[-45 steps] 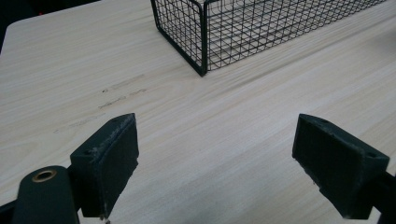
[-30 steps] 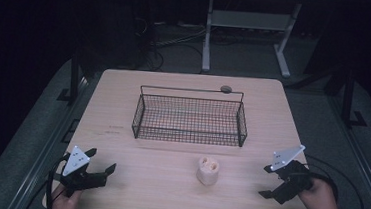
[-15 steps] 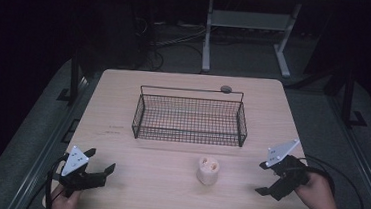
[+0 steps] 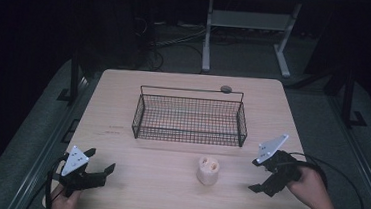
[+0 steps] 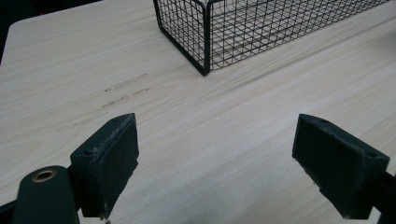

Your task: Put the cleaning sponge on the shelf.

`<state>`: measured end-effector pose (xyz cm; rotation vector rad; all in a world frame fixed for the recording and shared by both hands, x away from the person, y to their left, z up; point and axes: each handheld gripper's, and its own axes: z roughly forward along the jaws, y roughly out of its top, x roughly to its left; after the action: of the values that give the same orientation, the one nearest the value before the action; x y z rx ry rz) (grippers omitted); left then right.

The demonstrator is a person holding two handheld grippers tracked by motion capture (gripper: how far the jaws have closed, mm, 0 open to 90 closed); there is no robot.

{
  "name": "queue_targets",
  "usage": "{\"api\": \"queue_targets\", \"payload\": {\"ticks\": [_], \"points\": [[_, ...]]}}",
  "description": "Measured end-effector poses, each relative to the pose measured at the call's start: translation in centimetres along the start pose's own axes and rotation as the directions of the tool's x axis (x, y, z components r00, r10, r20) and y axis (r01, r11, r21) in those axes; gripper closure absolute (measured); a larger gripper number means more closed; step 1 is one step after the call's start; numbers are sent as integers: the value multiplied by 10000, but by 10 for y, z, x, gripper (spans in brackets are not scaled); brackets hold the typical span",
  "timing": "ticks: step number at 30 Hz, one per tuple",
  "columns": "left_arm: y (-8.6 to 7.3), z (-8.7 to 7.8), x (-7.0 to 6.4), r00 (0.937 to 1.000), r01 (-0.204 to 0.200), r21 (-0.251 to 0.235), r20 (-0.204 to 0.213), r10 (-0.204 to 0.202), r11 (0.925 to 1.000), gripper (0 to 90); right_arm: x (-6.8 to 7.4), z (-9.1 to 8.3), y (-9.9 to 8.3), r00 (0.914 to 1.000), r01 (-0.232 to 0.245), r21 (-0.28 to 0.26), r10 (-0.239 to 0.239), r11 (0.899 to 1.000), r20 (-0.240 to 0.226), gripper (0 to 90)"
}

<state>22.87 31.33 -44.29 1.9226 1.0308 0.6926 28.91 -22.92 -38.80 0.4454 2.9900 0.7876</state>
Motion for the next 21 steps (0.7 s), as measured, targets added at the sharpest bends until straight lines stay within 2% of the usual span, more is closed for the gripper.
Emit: {"api": "queue_targets", "payload": {"ticks": [14,21], "points": [[-1,0,2,10000,6,41,-9,-6,10000,137,-3,2,18,9993,290,176,-286,9994,-221,151],[-1,-1,3,10000,70,-14,-18,-70,10000,137,-5,3,27,9996,159,143,-156,9998,-216,143]]}}
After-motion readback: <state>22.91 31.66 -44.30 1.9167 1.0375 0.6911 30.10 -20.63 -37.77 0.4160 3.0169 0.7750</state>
